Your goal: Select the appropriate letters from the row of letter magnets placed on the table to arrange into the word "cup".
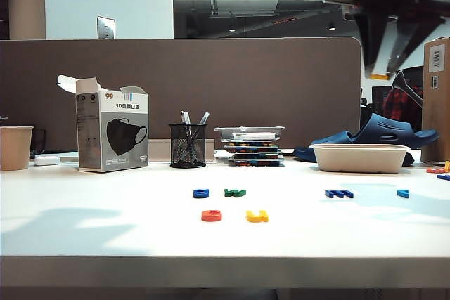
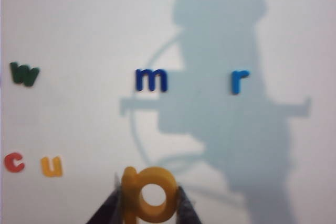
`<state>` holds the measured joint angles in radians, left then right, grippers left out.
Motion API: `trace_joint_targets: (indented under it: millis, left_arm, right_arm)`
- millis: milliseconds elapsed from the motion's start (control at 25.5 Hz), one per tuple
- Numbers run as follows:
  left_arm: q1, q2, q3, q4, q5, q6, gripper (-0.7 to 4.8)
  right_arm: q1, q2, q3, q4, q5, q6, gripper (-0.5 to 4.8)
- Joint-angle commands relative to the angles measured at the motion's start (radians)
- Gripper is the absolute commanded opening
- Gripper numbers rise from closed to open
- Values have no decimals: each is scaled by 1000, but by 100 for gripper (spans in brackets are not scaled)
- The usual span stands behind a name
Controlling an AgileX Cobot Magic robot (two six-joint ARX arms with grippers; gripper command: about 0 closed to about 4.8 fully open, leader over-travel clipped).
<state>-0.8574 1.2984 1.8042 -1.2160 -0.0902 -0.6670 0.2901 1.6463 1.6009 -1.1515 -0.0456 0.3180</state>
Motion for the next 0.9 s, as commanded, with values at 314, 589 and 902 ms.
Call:
trace_joint_targets:
  millis: [314, 589, 902]
  left_arm:
    - [-1, -2, 5, 6, -3, 4, -5]
    - [-1, -2, 5, 6, -3, 4, -5]
    - [-1, -2, 5, 6, -3, 4, -5]
  right_arm:
    - [160, -53, -167, 87, 2, 106, 116]
    - [262, -50, -324, 269, 2, 178, 116]
    - [283, 30, -415, 398, 2, 187, 116]
